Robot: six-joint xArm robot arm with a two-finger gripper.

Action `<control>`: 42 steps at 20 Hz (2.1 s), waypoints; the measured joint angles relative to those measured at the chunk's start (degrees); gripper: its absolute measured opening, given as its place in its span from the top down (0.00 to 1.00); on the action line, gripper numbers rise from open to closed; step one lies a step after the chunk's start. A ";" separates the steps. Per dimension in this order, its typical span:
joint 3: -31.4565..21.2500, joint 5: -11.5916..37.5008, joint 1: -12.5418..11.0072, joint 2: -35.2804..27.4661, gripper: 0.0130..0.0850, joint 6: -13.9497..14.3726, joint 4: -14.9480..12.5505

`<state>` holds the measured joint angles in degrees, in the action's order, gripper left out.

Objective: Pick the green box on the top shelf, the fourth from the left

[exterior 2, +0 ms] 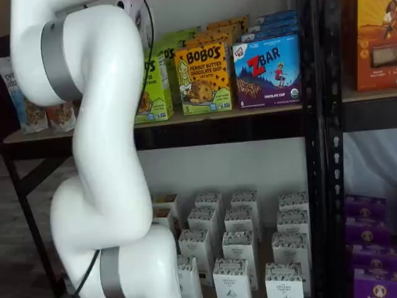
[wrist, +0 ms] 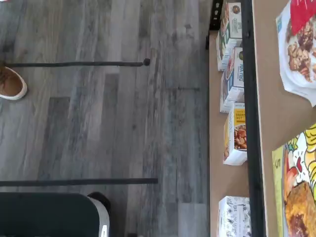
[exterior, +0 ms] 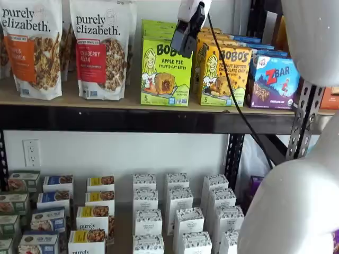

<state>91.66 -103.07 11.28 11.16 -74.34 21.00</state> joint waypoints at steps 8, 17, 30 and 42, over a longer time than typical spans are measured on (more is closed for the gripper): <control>-2.31 2.51 0.22 2.07 0.00 -0.12 -1.30; -0.73 0.80 -0.24 1.25 0.00 0.04 0.75; 4.01 3.43 -1.74 -1.98 0.00 -0.28 4.30; 2.44 11.38 -1.92 -2.38 0.00 -1.35 3.40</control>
<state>94.10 -91.69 9.36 8.78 -75.69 24.40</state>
